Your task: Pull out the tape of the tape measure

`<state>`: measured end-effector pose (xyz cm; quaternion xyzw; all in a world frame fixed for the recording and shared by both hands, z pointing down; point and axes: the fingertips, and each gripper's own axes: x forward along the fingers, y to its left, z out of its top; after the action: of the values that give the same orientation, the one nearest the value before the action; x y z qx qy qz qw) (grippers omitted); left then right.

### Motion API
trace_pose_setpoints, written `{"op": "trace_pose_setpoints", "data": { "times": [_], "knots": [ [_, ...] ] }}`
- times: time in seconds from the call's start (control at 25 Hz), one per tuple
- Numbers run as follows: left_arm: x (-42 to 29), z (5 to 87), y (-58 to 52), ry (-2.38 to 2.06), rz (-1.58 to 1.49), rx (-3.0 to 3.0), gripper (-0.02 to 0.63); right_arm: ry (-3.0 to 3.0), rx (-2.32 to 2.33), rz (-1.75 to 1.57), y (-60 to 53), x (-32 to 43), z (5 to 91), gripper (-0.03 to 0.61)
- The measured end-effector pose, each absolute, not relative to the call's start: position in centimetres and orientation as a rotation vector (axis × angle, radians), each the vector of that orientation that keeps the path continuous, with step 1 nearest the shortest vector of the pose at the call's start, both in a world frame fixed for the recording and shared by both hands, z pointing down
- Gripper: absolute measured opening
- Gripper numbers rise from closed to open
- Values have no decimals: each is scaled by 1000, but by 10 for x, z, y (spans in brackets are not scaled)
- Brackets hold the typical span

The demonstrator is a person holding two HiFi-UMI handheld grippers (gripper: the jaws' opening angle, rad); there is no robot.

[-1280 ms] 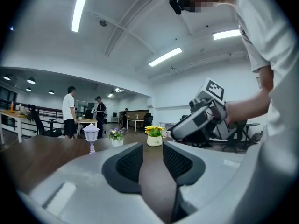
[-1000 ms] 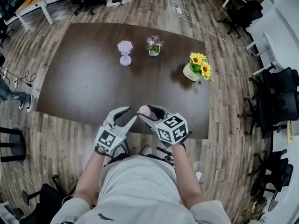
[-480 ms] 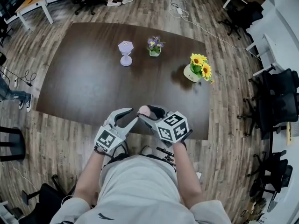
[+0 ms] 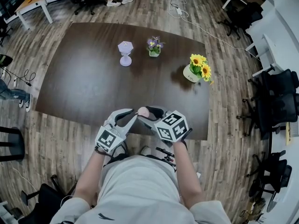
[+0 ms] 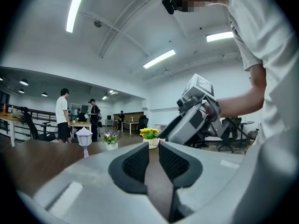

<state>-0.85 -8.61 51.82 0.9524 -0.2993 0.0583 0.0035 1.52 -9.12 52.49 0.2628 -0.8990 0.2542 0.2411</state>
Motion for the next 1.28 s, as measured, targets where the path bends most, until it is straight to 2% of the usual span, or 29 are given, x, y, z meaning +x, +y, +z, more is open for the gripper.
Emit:
{"op": "trace_pose_setpoints", "data": {
  "times": [0.24,1.0,1.28],
  "knots": [
    [-3,517,-85,-928,163,2949,34,-2447,698,650,-94,16,524,223],
    [0,511,-100,-925,148,2986,12,-2415,727,564,-112,20,521,222],
    [-15,504,-106,-969,42,2884,12,-2397,785,569,-115,33,521,222]
  ]
}}
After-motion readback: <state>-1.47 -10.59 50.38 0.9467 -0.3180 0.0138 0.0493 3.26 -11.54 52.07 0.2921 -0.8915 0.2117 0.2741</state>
